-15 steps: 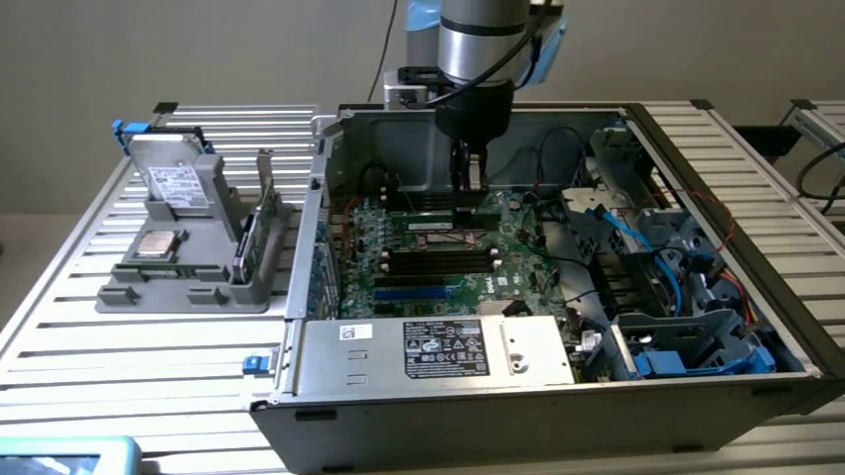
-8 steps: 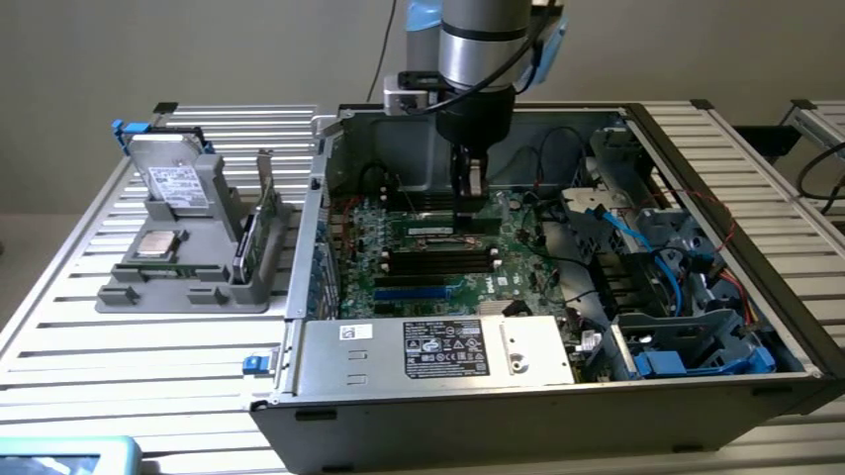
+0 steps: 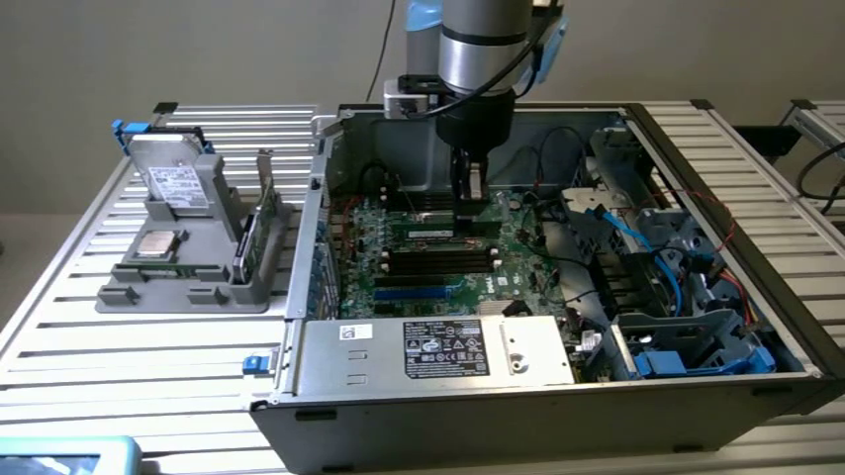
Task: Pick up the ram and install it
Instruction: 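Insert the ram into the slot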
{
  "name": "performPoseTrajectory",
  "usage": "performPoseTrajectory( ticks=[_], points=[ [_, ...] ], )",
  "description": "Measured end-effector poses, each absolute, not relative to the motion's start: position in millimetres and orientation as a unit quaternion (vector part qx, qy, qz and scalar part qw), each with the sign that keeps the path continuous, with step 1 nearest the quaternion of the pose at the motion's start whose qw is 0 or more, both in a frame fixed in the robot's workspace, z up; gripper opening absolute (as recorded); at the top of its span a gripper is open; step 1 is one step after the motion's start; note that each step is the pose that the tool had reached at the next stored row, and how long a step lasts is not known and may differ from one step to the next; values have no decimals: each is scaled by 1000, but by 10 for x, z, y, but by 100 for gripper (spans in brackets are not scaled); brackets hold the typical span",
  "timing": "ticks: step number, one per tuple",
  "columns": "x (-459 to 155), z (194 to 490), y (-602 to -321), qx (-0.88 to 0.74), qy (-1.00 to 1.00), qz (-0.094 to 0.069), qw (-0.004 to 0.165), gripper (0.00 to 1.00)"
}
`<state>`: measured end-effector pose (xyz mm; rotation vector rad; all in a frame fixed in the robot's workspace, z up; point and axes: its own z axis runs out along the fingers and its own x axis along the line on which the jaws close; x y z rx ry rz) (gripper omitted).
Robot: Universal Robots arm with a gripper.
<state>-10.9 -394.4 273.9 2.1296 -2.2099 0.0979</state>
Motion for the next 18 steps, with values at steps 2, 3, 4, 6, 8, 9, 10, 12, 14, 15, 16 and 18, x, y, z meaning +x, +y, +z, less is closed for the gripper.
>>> performPoseTrajectory(
  ticks=[2,3,4,6,8,9,10,12,14,15,16,18],
  points=[
    [-110,2731,-3952,693,-719,32,36,13],
    [-110,2726,-3953,693,-719,31,36,13],
    [-110,2721,-3954,693,-719,31,36,13],
    [-110,2712,-3956,693,-719,30,37,13],
    [-110,2700,-3956,693,-719,30,37,13],
    [-109,2693,-3956,693,-719,30,37,13],
    [-109,2687,-3956,693,-719,30,37,13],
    [-109,2675,-3956,693,-719,30,37,13],
    [-109,2665,-3956,693,-719,31,38,13],
    [-109,2661,-3955,693,-719,32,39,13],
    [-109,2656,-3954,693,-719,32,40,13],
    [-109,2641,-3951,693,-719,32,40,13]
  ],
)
